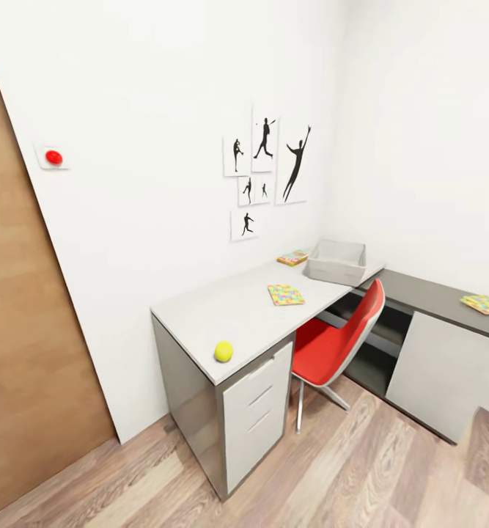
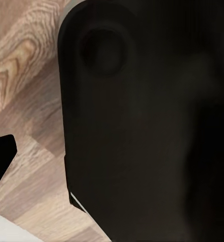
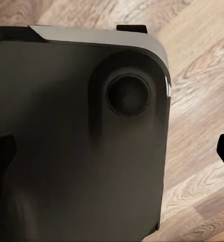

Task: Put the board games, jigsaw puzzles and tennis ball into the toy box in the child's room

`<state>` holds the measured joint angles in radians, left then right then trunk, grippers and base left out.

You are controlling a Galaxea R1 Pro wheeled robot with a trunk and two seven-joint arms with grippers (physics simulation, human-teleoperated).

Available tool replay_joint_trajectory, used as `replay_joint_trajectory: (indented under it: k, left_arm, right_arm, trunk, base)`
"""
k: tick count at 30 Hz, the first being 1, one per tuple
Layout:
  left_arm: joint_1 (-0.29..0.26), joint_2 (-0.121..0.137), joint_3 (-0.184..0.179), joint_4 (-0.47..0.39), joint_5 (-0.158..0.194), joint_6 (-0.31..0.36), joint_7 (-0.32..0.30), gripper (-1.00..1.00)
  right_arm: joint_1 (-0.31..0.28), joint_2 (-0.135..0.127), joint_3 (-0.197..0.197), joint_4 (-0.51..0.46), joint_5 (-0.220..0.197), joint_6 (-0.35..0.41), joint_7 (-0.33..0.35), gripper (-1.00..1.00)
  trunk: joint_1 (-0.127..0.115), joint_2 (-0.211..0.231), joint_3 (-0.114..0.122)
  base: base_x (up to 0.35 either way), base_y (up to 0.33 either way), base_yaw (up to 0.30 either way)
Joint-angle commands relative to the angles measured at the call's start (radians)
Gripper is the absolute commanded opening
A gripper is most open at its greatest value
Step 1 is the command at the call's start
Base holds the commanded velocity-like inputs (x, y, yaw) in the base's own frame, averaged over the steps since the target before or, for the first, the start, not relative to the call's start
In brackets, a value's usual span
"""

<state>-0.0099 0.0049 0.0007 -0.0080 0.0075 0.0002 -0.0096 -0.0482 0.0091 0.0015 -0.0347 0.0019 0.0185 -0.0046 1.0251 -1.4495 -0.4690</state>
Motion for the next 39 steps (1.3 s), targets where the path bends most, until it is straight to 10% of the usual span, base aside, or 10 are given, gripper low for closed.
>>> replay_joint_trajectory:
  k: [1,19,39]
  left_arm:
    - [-0.009,-0.001,0.000,-0.001,0.001,0.002,-0.001,1.00]
    - [-0.239,-0.071,0.008,-0.002,0.015,0.112,0.005,1.00]
    - [-0.609,-0.133,0.062,-0.087,0.308,0.278,0.117,1.00]
  right_arm:
    - [-0.005,0.000,0.000,-0.002,0.000,0.003,-0.001,1.00]
    - [-0.234,-0.033,-0.001,-0.017,-0.006,0.242,0.001,1.00]
    - [-0.590,-0.108,-0.002,-0.020,-0.026,0.493,0.135,1.00]
  trunk:
    - [0.000,-0.001,-0.001]
    - [0.000,-0.001,-0.004]
    - [0.000,-0.001,-0.015]
  base:
    - [0.000,0.000,-0.283]
    - [0.000,0.000,-0.283]
    - [0.000,0.000,-0.277]
